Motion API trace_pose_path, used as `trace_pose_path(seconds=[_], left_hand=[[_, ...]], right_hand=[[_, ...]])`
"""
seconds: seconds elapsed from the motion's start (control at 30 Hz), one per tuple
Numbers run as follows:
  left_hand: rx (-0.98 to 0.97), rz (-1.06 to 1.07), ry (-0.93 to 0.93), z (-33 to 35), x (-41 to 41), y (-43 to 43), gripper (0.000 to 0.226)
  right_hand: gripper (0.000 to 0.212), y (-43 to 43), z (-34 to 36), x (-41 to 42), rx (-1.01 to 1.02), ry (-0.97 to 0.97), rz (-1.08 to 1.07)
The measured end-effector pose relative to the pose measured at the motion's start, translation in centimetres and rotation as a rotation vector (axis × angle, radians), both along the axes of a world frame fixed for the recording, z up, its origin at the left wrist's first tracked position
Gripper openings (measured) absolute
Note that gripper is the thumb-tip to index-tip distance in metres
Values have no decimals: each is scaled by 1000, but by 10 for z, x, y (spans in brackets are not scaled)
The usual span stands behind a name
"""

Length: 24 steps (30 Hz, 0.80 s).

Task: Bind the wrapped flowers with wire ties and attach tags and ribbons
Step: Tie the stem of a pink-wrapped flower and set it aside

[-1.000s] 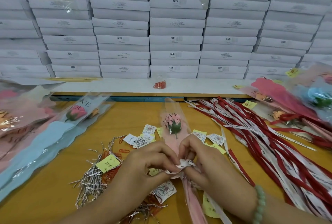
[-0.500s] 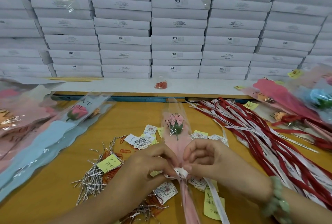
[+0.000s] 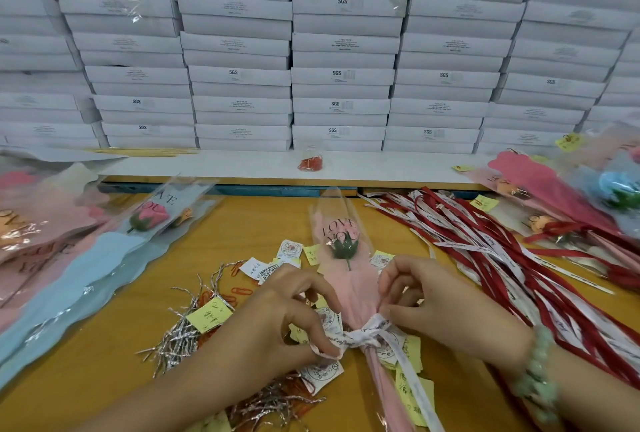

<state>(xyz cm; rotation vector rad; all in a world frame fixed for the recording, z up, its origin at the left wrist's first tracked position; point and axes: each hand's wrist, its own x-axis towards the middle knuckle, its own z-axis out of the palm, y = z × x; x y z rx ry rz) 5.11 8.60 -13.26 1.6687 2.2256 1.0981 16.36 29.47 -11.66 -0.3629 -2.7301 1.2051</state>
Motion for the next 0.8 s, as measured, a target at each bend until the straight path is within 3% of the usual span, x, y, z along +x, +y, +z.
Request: trace_pose_path(seconds=[0.2, 0.4, 0.7, 0.8], left_hand=[[-140, -52, -118, 6, -2, -3, 6], [-192, -59, -120, 7, -2, -2, 6], [-156, -42, -138, 5, -4, -2, 13], [-166, -62, -199, 6, -6, -4, 38]], right_hand=[[20, 4, 7, 3, 341, -33, 15], [12, 7, 9, 6, 564, -84, 24], [11, 9, 8, 8, 682, -112, 4], [18, 9, 7, 4, 576, -45, -15]])
